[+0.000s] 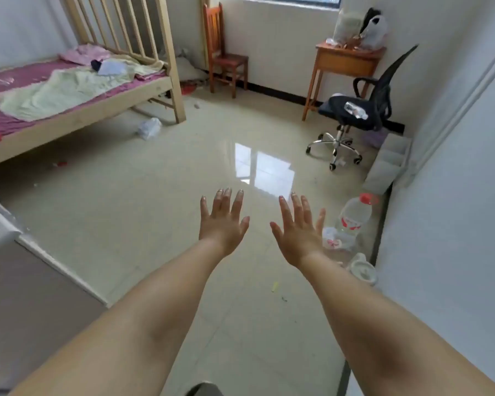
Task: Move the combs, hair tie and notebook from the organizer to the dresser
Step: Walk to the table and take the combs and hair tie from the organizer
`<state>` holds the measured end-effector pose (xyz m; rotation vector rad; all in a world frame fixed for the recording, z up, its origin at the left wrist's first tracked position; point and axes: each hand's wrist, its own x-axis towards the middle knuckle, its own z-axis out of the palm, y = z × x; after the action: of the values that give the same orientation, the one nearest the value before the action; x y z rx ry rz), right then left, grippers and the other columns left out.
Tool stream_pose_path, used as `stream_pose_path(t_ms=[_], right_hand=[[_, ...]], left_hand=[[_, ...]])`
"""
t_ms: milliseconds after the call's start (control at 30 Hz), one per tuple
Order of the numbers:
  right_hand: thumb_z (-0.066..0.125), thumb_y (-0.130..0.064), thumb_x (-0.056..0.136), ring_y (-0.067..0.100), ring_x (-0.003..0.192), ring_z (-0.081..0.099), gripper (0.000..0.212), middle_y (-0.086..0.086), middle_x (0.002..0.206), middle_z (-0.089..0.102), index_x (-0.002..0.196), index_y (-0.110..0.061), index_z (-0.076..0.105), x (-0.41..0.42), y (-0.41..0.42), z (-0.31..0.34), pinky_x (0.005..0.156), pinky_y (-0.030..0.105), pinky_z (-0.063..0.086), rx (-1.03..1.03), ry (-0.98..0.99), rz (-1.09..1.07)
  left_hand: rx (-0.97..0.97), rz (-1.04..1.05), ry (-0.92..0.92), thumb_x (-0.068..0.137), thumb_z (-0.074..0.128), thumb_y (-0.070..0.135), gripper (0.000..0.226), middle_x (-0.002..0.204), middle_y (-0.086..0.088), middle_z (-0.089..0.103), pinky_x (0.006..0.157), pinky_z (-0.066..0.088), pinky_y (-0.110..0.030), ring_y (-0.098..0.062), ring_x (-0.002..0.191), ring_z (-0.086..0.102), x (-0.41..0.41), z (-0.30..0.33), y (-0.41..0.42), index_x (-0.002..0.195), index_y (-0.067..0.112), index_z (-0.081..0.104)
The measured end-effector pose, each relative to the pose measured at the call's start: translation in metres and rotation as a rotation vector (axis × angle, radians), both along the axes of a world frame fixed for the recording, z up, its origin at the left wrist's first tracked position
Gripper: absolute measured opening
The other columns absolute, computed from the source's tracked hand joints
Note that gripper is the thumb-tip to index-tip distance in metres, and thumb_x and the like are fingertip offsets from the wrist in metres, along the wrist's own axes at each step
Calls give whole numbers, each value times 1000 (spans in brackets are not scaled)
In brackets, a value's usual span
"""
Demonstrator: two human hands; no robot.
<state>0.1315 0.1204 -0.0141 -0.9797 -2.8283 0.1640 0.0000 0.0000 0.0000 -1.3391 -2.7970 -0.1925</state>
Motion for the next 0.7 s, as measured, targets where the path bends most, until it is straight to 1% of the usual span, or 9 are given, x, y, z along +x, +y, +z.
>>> stream_pose_path(t_ms=[67,133,233,333,433,533,700], right_hand=[[11,-56,92,19,144,-19,63,-3,159,-14,145,-32,-13,-4,2,-22,108,55,-19,-37,-86,-17],[13,-55,92,19,145,-16,62,-2,159,-11,145,-32,-10,-5,5,-50,109,55,-18,-91,-144,-39],[15,-53,93,21,145,-13,61,0,159,-7,147,-31,-5,-22,15,-85,110,58,-13,-162,-198,-40],[15,-53,94,23,145,-12,61,0,159,-8,146,-31,-7,-57,38,-107,111,60,-10,-210,-272,-42],[15,-53,94,22,145,-12,61,0,160,-7,146,-31,-6,-101,69,-112,112,59,-7,-260,-304,-74],[16,-52,94,22,146,-9,60,1,160,-4,147,-31,-3,-149,110,-108,113,59,-4,-297,-294,-138],[17,-50,94,22,146,-5,59,2,159,1,147,-30,-1,-221,199,-95,113,58,-4,-304,-264,-208]], left_hand=[[-75,20,-45,95,20,47,64,157,-8,5,114,-2,-56,-24,145,1,-3,-22,2,147,21,-4],[-134,26,-81,94,20,47,64,157,-8,5,114,-3,-55,-24,145,1,-8,-54,0,147,21,-4],[-181,16,-150,94,19,48,64,158,-7,5,115,-4,-54,-24,146,0,-24,-93,9,147,23,-6],[-218,6,-203,94,19,48,64,159,-7,4,115,-4,-54,-24,146,-1,-56,-115,32,147,24,-8],[-259,-40,-231,94,19,48,64,159,-6,3,115,-4,-54,-23,146,-1,-102,-120,65,147,24,-8],[-288,-91,-203,95,19,47,64,159,-6,3,115,-4,-54,-22,146,0,-162,-113,110,147,23,-9],[-276,-83,-206,95,21,46,64,158,-7,6,115,-2,-54,-23,146,2,-256,-100,205,148,22,-6]])
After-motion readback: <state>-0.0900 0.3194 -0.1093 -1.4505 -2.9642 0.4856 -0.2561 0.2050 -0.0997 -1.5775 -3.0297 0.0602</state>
